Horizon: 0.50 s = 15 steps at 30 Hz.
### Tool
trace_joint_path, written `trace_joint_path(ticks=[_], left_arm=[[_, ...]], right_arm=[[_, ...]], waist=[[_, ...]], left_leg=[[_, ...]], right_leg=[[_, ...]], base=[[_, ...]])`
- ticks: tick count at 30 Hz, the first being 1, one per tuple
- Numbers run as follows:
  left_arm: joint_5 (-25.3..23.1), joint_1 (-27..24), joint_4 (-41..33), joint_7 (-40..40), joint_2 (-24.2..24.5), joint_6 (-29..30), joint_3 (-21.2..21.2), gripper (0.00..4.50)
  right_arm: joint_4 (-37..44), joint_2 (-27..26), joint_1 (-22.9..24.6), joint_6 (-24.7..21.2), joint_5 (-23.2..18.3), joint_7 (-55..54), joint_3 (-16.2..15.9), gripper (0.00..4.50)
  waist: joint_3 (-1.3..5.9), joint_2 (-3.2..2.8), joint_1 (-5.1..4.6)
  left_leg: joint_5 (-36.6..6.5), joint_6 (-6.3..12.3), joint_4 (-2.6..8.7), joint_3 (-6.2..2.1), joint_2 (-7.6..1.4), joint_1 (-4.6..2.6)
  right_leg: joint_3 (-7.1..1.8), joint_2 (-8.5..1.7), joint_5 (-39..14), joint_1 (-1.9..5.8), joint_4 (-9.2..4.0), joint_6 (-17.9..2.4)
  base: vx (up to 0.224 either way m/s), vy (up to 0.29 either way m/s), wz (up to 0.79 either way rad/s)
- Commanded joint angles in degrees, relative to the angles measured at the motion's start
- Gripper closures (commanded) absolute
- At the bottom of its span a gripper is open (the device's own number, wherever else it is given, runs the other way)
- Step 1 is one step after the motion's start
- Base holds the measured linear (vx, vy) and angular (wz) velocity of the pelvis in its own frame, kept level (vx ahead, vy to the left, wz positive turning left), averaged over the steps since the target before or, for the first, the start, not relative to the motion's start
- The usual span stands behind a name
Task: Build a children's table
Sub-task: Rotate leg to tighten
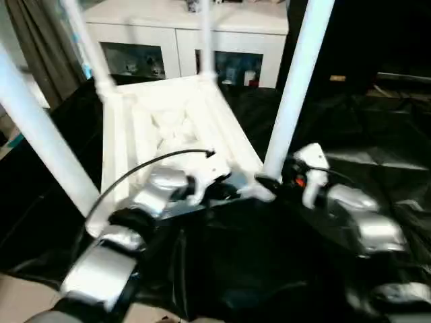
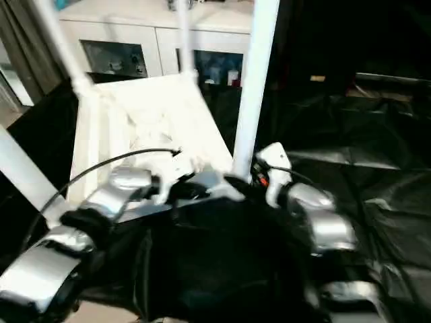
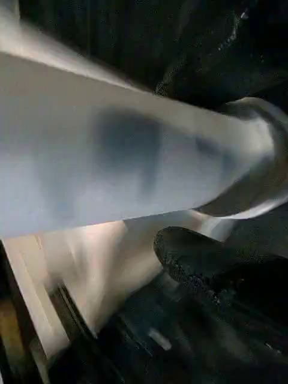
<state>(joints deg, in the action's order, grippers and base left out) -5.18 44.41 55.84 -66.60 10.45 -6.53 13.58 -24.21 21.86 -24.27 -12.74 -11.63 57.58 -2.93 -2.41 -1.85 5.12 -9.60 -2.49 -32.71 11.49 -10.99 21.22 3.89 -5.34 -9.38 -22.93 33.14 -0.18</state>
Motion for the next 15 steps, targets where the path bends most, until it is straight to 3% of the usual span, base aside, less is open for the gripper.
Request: trace_joint_path(ticks=[1,4,7,10,13,14,15], left_arm=[[2.91,-0.05,-3.37,-6.13,-0.76,-1.80,0.49,4.50],[3.43,-0.45,-4.28,-9.42,0.57,-1.17,0.45,4.50],[3.98,-0.62,-4.88,-10.88,1.53,-0.77,0.37,4.50],[4.22,-0.77,-5.32,-11.84,2.00,-0.46,0.17,4.50],[4.21,-0.91,-5.62,-12.47,2.16,-0.16,-0.05,4.50],[4.21,-0.92,-5.74,-12.57,2.15,-0.02,-0.07,4.50],[4.20,-0.89,-5.75,-12.58,2.12,0.04,-0.10,4.50]], right_arm=[[1.26,0.31,1.24,-1.99,-0.35,6.51,-4.58,1.28],[1.55,2.11,1.54,-2.47,-0.20,9.15,-5.01,1.28],[1.79,2.87,1.67,-2.76,-0.47,10.67,-5.32,1.28],[2.15,3.24,1.65,-3.42,-1.17,11.90,-5.66,1.59],[2.55,3.40,1.76,-4.00,-1.29,13.01,-5.97,1.83],[2.70,3.49,1.83,-4.19,-1.36,13.27,-6.07,1.90],[2.82,3.53,1.93,-4.27,-1.38,13.36,-6.16,1.97]], waist=[[3.87,0.90,0.26],[3.92,0.90,0.75],[3.67,0.77,0.99],[3.57,0.81,1.23],[3.62,0.80,1.31],[3.67,0.44,1.35],[3.74,0.66,1.32]], left_leg=[[-9.79,6.62,2.85,-0.75,-2.31,-0.46],[-9.31,6.70,2.81,-0.76,-2.48,-0.57],[-11.85,5.26,3.07,-0.75,-2.58,-0.90],[-13.29,3.90,3.27,-0.81,-2.60,-1.02],[-13.08,3.48,3.29,-0.86,-2.66,-0.99],[-12.86,3.41,3.30,-0.93,-2.65,-0.95],[-12.35,3.45,3.23,-0.88,-2.60,-0.92]], right_leg=[[-2.01,-3.19,-5.80,2.86,-2.82,-15.36],[-1.96,-3.27,-4.98,2.82,-2.56,-16.05],[-2.03,-3.30,-9.21,2.59,-3.07,-15.47],[-2.10,-3.37,-12.41,2.57,-3.35,-14.44],[-2.15,-3.36,-11.83,2.55,-3.22,-14.34],[-2.13,-3.39,-11.40,2.60,-3.12,-14.38],[-2.13,-3.34,-10.22,2.66,-3.07,-14.44]], base=[[0.000,0.000,0.00],[0.000,0.000,0.00],[0.000,0.000,0.00],[0.000,0.000,0.00],[0.000,0.000,0.00],[0.000,0.000,0.00],[0.000,0.000,0.00]])
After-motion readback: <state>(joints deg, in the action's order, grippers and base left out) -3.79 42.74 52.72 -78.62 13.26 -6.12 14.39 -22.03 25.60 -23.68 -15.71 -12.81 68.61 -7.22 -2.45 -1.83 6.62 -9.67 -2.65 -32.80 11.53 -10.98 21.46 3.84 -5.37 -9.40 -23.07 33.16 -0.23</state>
